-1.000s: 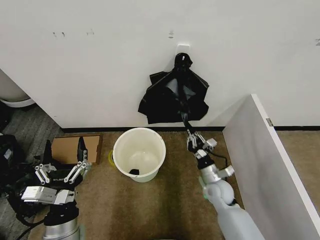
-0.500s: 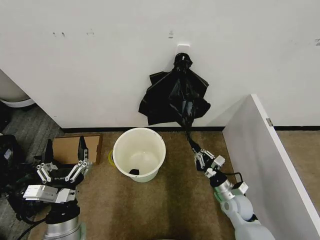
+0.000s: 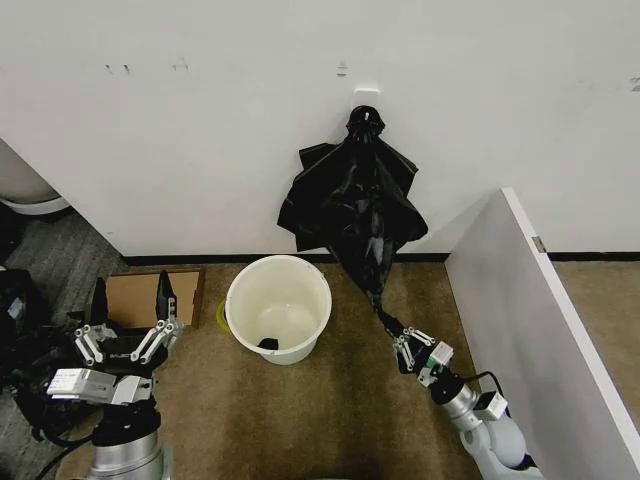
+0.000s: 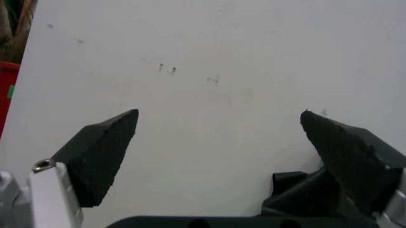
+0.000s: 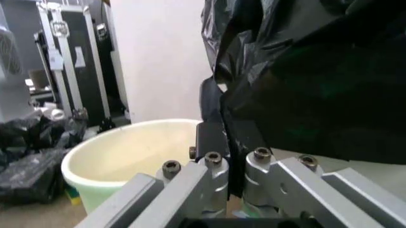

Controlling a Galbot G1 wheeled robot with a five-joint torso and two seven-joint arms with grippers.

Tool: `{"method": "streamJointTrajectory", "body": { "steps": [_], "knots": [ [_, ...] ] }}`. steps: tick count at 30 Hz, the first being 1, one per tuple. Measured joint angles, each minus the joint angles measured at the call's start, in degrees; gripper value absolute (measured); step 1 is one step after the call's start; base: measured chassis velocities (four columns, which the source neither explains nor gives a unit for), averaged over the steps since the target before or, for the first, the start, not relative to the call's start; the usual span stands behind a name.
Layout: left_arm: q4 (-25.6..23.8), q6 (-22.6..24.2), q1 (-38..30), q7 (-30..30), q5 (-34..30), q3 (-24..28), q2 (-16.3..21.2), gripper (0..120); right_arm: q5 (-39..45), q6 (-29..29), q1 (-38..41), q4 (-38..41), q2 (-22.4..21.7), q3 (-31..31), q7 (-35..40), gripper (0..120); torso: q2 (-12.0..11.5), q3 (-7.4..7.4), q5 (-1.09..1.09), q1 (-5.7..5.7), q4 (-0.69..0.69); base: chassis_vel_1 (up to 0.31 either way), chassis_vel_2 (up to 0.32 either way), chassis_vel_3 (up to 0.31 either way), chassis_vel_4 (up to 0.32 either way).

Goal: Place the garbage bag over the trash bin.

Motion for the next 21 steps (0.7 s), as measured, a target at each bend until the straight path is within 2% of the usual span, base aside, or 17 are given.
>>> {"method": "streamJointTrajectory", "body": {
  "steps": [12,14,18,21],
  "knots": [
    [0.66,0.2,-1.11,0.05,-0.77,-0.1,0.61,100,-4.1,2.35,-0.09,-1.8,0.02,0.95,-0.04,0,0.0,0.0,-0.01,0.0,-0.01,0.0,0.0,0.0,0.0],
    [0.69,0.23,-1.13,0.12,-0.78,-0.08,0.61,100,-4.09,2.84,0.24,-1.87,0.05,0.4,1.36,0,0.0,0.0,-0.01,0.0,-0.01,0.0,0.0,0.0,0.0],
    [0.61,0.23,-0.89,0.23,-0.76,-0.07,0.75,100,-2.68,5.0,3.58,-1.0,0.44,-3.73,10.64,0,0.0,0.0,-0.01,0.0,0.01,0.0,0.0,0.0,0.0],
    [0.31,0.23,-0.67,0.26,-0.69,-0.1,0.82,100,-2.22,5.34,5.64,0.03,0.54,-5.54,13.86,0,0.0,0.0,-0.02,0.0,0.02,0.0,0.0,0.0,0.0]
  ]
}}
